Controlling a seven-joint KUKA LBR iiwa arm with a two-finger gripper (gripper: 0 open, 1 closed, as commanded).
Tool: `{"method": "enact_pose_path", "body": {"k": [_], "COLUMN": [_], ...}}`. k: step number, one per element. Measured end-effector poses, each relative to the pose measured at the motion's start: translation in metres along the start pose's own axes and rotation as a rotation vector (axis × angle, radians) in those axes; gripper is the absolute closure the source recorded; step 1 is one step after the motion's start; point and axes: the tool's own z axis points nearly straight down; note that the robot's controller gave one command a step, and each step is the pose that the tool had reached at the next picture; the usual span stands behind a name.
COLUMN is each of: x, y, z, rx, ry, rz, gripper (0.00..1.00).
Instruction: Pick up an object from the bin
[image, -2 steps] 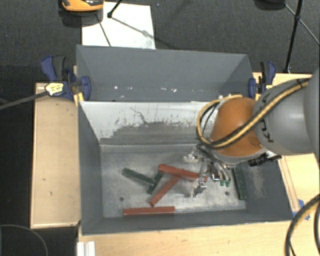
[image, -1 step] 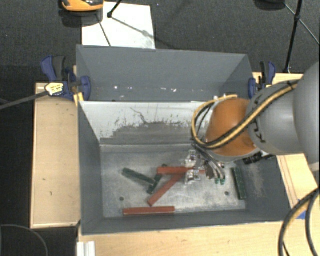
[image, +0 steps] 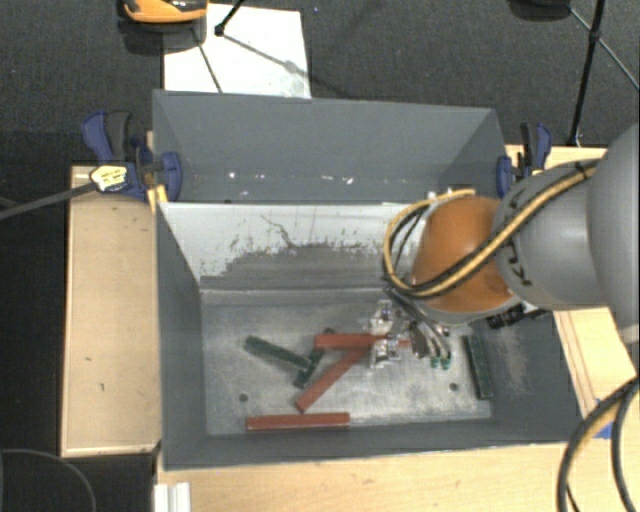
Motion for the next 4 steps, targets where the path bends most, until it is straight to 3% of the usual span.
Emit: {"method": "enact_pose_path", "body": {"k": [1, 2, 4], "x": [0.001, 0.003, 0.002], "y": [0.0, 0.0, 0.001], "z": [-0.005, -0.022, -0.043], "rx": [0.0, -0.001, -0.002], "ry": [0.007, 0.026, 0.031], "rz": [0.0, 0.0, 0.002], "gripper": [1.0, 1.0, 1.0]}}
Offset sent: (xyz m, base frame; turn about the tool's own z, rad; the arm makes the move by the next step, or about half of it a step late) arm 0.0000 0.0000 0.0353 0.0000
